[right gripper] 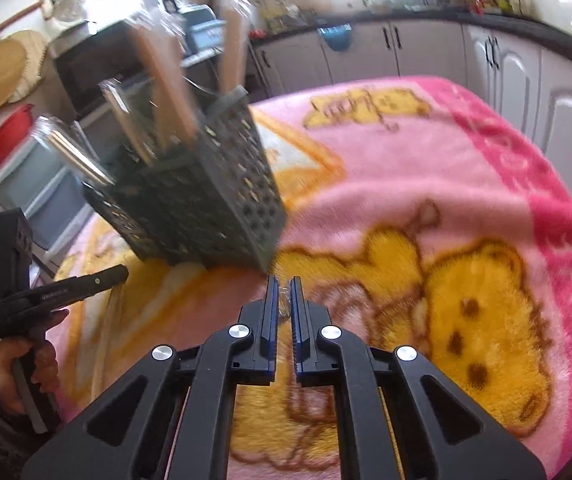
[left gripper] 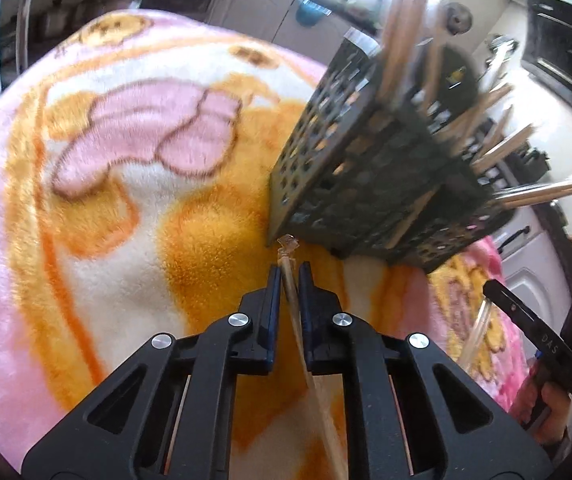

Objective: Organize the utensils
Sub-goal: 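Lift the gripped chopsticks up over the basket with both tools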

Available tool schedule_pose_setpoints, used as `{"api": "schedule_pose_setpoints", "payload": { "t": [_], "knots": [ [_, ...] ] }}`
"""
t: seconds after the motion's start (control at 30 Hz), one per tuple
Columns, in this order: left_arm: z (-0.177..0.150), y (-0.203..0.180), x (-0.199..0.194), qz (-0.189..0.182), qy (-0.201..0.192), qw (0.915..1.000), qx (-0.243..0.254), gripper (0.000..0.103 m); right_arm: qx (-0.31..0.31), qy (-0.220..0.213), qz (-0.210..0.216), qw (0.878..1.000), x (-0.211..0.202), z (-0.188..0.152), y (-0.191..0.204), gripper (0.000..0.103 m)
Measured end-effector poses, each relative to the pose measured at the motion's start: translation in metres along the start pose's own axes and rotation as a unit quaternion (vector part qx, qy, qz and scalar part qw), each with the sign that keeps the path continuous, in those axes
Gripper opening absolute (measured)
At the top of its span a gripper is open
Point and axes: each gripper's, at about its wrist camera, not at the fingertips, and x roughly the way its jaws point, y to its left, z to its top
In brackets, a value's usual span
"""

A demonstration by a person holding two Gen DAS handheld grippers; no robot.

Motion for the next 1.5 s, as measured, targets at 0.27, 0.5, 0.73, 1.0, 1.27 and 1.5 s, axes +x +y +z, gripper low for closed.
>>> {"api": "schedule_pose_setpoints", "payload": {
  "t": [0.27, 0.5, 0.73, 1.0, 1.27, 1.5],
  "knots": [
    [0.014, -0.020, -0.057, -0.032, -0.070, 0.9966, 0.030, 0.004, -0.036, -0.047, 0.029, 0.998, -0.033, 0.016, 0.032, 0.006],
    [0.022, -0.046, -0.083, -0.046, -0.104, 0.9920, 0.056, 0.004, -0.087, -0.081, 0.039, 0.992, -0.062, 0.024, 0.065, 0.005],
    [0.027, -0.064, -0.101, -0.058, -0.126, 0.9874, 0.077, 0.004, -0.127, -0.107, 0.058, 0.984, -0.083, 0.032, 0.092, 0.005],
    [0.034, -0.083, -0.118, -0.075, -0.149, 0.9814, 0.095, 0.003, -0.148, -0.132, 0.071, 0.978, -0.099, 0.042, 0.107, 0.005],
    [0.054, -0.103, -0.139, -0.086, -0.189, 0.9722, 0.109, 0.003, -0.154, -0.160, 0.075, 0.972, -0.115, 0.056, 0.111, 0.005],
    [0.073, -0.119, -0.154, -0.084, -0.223, 0.9632, 0.125, 0.003, -0.161, -0.180, 0.077, 0.967, -0.125, 0.068, 0.116, 0.005]
  ]
}}
